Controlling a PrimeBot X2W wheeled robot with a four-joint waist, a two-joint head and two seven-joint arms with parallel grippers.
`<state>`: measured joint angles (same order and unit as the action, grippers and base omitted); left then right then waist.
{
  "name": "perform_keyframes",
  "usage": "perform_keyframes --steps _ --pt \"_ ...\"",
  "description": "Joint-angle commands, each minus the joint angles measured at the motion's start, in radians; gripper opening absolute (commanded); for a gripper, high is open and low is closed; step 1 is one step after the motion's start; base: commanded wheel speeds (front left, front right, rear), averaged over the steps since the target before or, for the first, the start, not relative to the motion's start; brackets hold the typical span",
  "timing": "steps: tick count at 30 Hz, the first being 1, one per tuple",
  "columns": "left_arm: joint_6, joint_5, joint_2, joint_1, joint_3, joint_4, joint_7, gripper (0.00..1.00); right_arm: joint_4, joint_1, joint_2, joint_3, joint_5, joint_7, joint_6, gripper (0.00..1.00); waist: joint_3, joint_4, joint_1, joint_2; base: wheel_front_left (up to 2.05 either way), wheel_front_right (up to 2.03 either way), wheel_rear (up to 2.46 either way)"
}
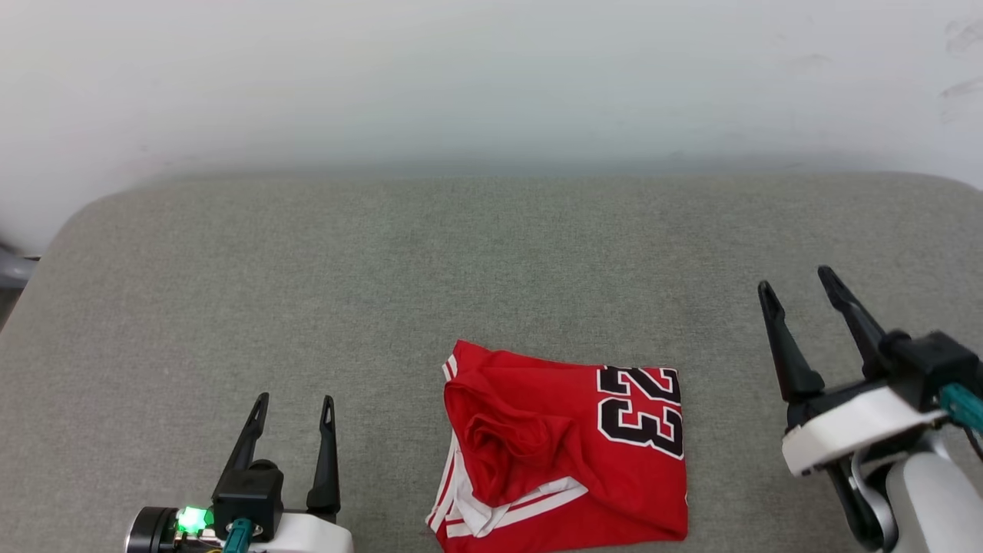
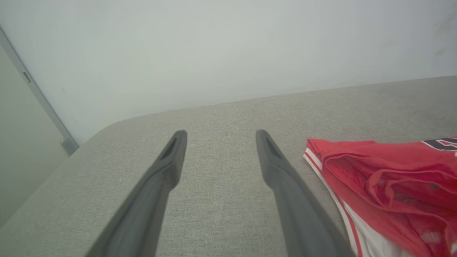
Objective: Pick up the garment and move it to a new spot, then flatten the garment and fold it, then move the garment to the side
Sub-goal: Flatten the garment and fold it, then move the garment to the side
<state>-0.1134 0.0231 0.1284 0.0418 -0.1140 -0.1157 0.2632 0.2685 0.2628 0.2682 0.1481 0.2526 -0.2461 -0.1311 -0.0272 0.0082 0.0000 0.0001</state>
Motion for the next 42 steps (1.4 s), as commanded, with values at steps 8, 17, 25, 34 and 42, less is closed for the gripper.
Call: perform_keyframes --steps 8,17,25,34,42 --pt "0.006 0.013 0.0 0.028 0.001 0.02 0.002 1.0 -0.15 -0.208 -0.13 -0.149 -0.08 -0.015 0.001 1.0 0.031 -0.008 0.0 -0.0001 0.0 0.0 0.0" --pt "0.013 0.023 0.0 0.043 0.004 0.037 0.002 1.0 -0.238 -0.355 -0.188 -0.213 -0.08 -0.017 0.001 1.0 0.048 0.007 0.0 -0.0001 0.0 0.0 0.0" --pt "0.014 0.029 0.002 0.07 0.007 0.038 0.002 1.0 -0.266 -0.417 -0.204 -0.208 -0.085 -0.012 0.001 1.0 0.058 0.013 0.0 -0.0001 0.0 0.0 0.0" --pt "0.018 0.03 0.002 0.074 0.004 0.031 0.002 1.0 -0.259 -0.426 -0.207 -0.194 -0.093 -0.002 0.001 1.0 0.06 0.02 0.0 -0.0001 0.0 0.0 0.0" --pt "0.02 0.03 0.002 0.071 0.004 0.023 0.002 1.0 -0.254 -0.416 -0.194 -0.193 -0.097 0.005 0.001 1.0 0.06 0.025 0.0 -0.0001 0.0 0.0 0.0"
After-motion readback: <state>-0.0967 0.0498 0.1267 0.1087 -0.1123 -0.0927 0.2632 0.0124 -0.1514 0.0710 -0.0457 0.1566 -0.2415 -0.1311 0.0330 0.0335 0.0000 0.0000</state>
